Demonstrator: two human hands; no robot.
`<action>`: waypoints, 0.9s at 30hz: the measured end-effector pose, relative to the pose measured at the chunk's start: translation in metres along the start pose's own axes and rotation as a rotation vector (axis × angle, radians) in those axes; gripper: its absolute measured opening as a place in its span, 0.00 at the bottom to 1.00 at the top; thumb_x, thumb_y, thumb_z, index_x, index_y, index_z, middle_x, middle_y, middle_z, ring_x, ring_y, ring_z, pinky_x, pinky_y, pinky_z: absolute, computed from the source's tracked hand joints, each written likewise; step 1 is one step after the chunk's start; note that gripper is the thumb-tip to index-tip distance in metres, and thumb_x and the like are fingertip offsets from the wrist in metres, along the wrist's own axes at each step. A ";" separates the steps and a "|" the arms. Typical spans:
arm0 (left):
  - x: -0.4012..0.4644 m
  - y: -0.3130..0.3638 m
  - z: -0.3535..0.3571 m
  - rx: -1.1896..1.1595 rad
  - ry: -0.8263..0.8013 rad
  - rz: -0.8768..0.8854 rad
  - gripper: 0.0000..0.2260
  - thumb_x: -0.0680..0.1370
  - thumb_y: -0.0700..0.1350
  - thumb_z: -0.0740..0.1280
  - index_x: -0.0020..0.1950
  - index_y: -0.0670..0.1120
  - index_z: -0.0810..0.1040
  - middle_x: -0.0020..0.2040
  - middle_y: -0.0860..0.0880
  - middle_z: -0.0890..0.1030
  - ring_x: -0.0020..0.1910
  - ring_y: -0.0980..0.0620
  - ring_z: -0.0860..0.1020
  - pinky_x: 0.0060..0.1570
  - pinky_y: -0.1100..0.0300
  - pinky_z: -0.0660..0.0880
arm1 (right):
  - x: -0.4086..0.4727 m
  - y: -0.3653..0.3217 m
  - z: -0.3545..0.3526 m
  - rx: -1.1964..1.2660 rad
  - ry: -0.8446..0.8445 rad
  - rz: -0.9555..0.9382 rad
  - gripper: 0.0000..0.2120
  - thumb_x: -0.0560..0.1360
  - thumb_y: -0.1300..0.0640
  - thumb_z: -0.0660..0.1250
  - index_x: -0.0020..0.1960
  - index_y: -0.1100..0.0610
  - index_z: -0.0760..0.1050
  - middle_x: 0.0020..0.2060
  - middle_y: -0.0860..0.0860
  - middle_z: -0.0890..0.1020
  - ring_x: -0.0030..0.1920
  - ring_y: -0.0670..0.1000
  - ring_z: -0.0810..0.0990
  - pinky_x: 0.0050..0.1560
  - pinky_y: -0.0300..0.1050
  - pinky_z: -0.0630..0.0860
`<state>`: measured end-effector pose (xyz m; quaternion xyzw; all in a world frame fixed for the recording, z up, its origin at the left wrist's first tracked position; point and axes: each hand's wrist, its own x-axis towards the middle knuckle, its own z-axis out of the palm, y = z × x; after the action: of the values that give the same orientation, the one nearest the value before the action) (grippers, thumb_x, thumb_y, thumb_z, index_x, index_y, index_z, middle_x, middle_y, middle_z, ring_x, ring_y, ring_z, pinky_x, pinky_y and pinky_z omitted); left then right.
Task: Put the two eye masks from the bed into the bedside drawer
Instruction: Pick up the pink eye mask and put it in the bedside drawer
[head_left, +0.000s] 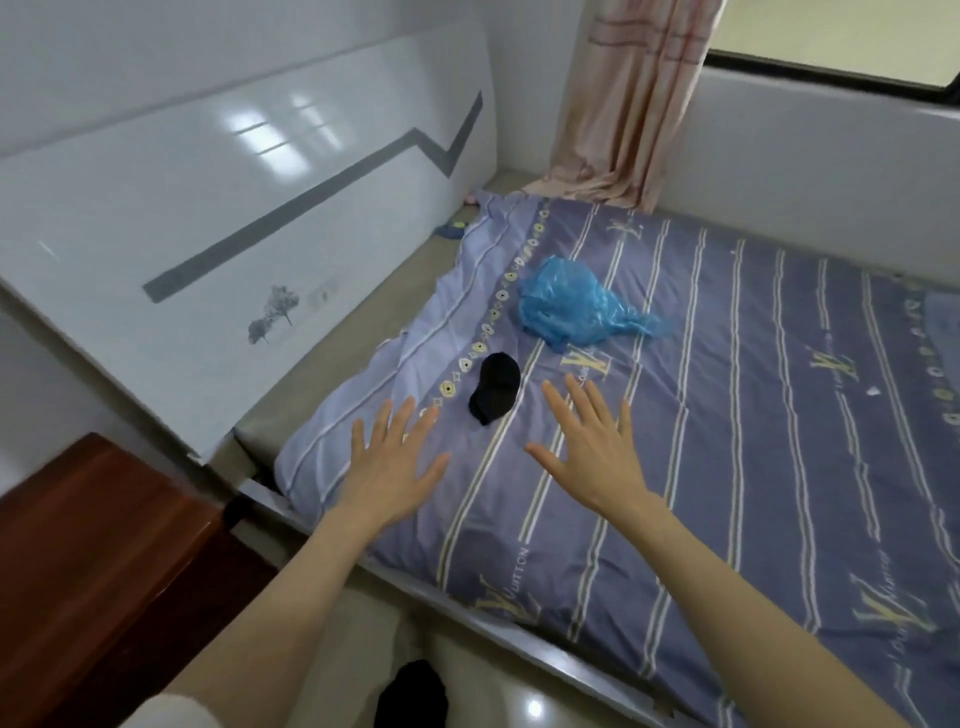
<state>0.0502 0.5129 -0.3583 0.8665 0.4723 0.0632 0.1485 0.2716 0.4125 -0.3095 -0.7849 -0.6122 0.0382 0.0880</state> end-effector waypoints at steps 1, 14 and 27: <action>0.017 -0.009 0.003 -0.003 -0.025 0.004 0.28 0.76 0.62 0.50 0.73 0.57 0.45 0.77 0.48 0.48 0.75 0.45 0.42 0.71 0.40 0.39 | 0.015 -0.001 0.007 0.002 -0.011 0.021 0.35 0.74 0.37 0.54 0.75 0.47 0.44 0.77 0.52 0.50 0.77 0.55 0.45 0.73 0.62 0.39; 0.205 -0.063 0.087 0.058 -0.362 0.203 0.29 0.76 0.58 0.55 0.73 0.55 0.47 0.77 0.48 0.49 0.75 0.46 0.44 0.71 0.39 0.43 | 0.171 0.047 0.139 0.095 -0.231 0.247 0.35 0.75 0.39 0.55 0.75 0.47 0.44 0.77 0.53 0.49 0.77 0.56 0.44 0.73 0.63 0.39; 0.304 -0.054 0.266 0.111 -0.376 0.257 0.27 0.77 0.48 0.59 0.73 0.53 0.50 0.77 0.48 0.54 0.75 0.48 0.49 0.72 0.44 0.44 | 0.209 0.143 0.337 0.078 -0.517 0.312 0.38 0.73 0.35 0.52 0.74 0.45 0.37 0.77 0.52 0.40 0.76 0.57 0.36 0.72 0.64 0.36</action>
<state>0.2396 0.7425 -0.6367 0.9230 0.3247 -0.1071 0.1768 0.4029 0.6120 -0.6566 -0.8296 -0.4844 0.2734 -0.0477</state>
